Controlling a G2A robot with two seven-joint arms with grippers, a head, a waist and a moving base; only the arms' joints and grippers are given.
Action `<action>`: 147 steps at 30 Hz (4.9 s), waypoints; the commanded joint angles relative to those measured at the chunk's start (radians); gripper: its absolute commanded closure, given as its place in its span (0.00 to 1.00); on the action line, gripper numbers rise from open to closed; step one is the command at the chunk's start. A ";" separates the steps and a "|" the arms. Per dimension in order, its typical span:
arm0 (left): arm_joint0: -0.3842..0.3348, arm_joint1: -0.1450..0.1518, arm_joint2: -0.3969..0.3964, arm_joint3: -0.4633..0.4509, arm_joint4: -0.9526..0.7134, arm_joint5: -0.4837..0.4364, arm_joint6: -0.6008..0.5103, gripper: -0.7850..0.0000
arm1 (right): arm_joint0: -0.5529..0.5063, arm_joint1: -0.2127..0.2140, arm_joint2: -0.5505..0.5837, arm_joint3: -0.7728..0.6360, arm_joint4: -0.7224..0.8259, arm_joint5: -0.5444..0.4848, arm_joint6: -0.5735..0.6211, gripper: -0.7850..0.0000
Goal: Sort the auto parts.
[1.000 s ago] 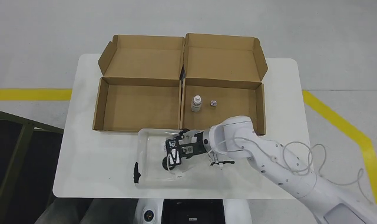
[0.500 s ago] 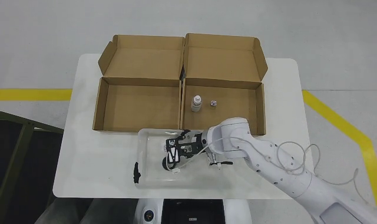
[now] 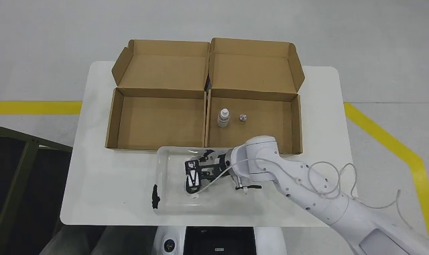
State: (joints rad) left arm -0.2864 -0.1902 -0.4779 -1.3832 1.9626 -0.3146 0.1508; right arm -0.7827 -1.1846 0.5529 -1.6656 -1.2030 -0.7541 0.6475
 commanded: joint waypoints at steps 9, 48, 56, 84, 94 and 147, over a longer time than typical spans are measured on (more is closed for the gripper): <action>0.000 0.000 0.000 0.000 0.000 0.000 0.000 0.00 | 0.019 -0.026 -0.027 0.035 -0.007 0.003 -0.002 0.63; 0.000 0.000 0.000 0.000 0.000 0.000 0.000 0.00 | 0.052 -0.103 -0.065 0.096 -0.014 -0.033 0.017 1.00; 0.000 0.000 0.000 0.000 0.000 0.000 0.000 0.00 | 0.025 -0.087 -0.013 0.035 0.004 -0.060 0.003 1.00; 0.000 0.000 0.000 0.000 0.000 0.000 0.000 0.00 | 0.009 -0.051 0.195 -0.042 0.098 -0.079 -0.131 1.00; 0.000 0.000 0.000 0.000 0.000 0.000 0.000 0.00 | 0.058 -0.064 0.206 0.024 0.088 -0.043 -0.176 1.00; 0.000 0.000 0.000 0.000 0.000 0.000 0.000 0.00 | 0.447 -0.371 -0.137 0.777 -0.068 0.025 -0.292 1.00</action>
State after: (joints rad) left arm -0.2864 -0.1902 -0.4779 -1.3832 1.9626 -0.3146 0.1508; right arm -0.3380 -1.5512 0.4190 -0.8973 -1.2687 -0.7300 0.3542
